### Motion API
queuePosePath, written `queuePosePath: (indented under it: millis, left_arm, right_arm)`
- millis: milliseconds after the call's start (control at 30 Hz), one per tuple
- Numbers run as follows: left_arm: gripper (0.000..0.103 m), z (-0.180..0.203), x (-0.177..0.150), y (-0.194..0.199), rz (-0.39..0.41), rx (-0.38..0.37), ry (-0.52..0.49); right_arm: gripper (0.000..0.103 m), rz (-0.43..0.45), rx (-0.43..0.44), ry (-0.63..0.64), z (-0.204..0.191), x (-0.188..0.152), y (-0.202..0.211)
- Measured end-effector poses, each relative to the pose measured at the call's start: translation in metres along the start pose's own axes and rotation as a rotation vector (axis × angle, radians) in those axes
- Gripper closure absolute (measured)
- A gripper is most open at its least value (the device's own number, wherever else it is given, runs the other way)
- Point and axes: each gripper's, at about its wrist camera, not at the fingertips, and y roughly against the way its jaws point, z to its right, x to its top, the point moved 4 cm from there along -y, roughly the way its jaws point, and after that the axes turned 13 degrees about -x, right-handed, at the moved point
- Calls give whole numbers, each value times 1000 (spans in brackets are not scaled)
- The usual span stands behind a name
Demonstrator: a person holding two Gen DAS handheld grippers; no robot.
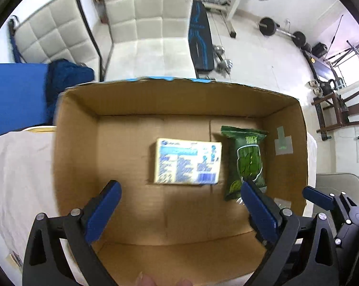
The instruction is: Organize soft objects
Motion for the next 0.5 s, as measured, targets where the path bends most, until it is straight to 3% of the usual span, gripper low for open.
queuePosePath:
  millis: [233, 500]
  left_arm:
    - [0, -7, -40, 43, 98, 49, -31]
    - [0, 4, -83, 94, 196, 48, -36]
  right_arm:
    - [0, 84, -15, -27, 3, -48, 33]
    - [0, 213, -24, -44, 2, -99, 92]
